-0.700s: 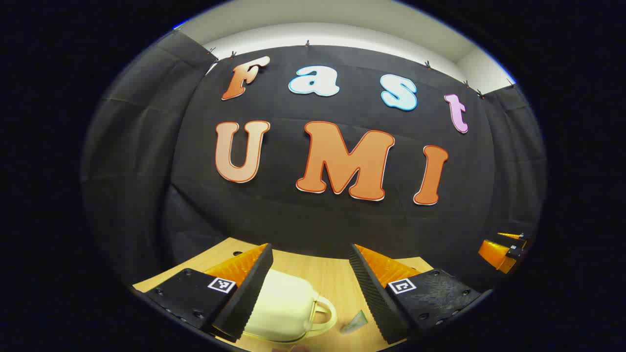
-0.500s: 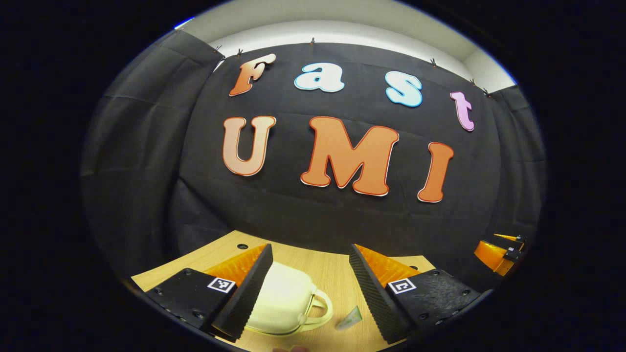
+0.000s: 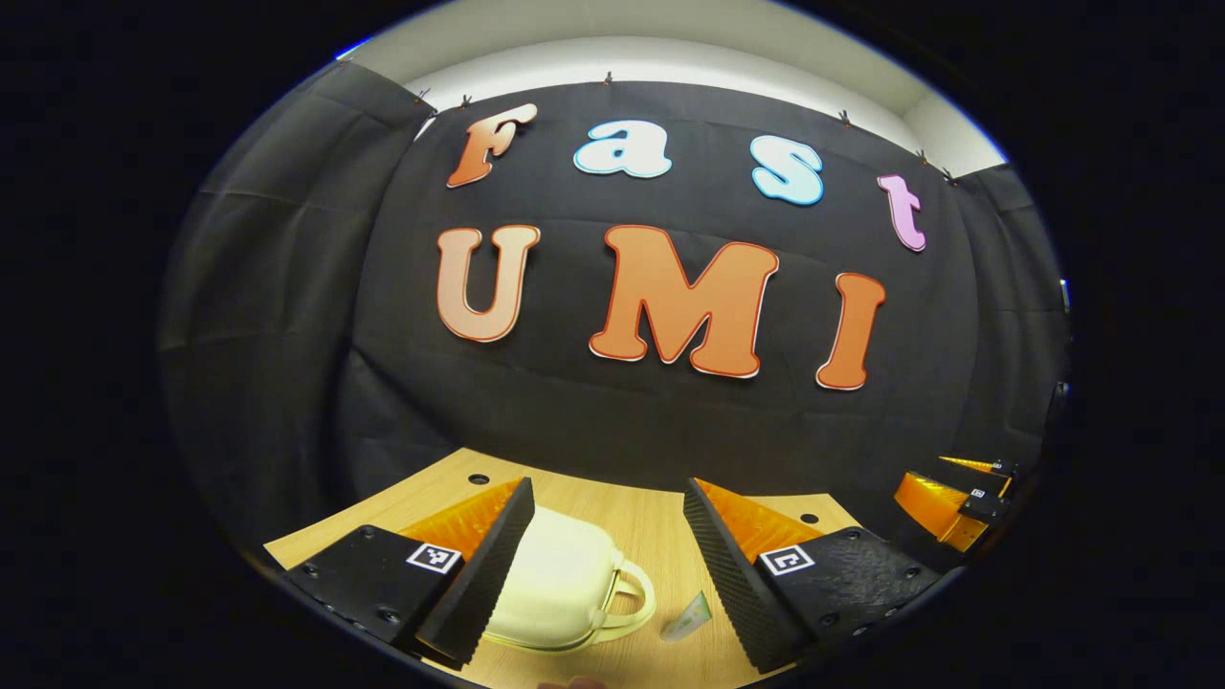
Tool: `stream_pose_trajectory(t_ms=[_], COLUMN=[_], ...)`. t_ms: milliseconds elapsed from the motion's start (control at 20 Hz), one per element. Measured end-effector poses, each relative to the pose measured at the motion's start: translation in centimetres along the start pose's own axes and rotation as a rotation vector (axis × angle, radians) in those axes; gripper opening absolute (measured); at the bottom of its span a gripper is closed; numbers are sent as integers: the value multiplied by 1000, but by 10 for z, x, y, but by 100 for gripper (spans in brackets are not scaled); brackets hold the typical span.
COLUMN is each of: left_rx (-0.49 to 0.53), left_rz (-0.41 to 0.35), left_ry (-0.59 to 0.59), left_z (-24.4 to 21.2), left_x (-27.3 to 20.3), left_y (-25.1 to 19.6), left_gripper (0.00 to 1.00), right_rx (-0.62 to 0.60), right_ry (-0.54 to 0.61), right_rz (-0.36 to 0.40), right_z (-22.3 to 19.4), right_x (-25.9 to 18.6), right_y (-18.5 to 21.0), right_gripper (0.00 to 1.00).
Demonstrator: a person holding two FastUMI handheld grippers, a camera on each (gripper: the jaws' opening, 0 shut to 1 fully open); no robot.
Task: First open the suitcase, pack the skin care products into it, and then close the suitcase.
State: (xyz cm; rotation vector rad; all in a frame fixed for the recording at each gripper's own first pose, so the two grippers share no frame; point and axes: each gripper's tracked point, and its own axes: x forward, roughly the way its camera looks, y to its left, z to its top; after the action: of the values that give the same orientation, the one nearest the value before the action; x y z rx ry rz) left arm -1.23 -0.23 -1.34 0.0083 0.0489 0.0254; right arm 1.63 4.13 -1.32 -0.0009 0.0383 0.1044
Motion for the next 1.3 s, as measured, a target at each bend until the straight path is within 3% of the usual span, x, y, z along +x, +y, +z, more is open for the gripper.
stream_pose_trajectory(t_ms=[200,400,700,900,1000,1150,1300], left_rx=[49,83,247,459,597,719,899], left_rz=[-102,-121,-153,-167,-195,-265,-304], left_ry=[29,20,58,119,188,316,374], left_z=[-5,-4,-40,-88,-124,-184,-214], left_x=[22,37,47,43,41,34,47], left_y=[3,16,9,0,-6,-13,-20], left_gripper=[97,97,97,98,99,98,98], right_rx=[30,14,12,26,38,81,101], right_ry=[22,45,100,141,178,213,252], right_rz=[-80,-167,-163,-175,-190,-217,-262], right_z=[-4,-17,-34,-52,-64,-79,-96], right_x=[-3,-8,-9,-17,-24,-34,-44], right_y=[6,-1,4,-10,-22,-40,-61], right_gripper=[95,96,96,96,96,96,96])
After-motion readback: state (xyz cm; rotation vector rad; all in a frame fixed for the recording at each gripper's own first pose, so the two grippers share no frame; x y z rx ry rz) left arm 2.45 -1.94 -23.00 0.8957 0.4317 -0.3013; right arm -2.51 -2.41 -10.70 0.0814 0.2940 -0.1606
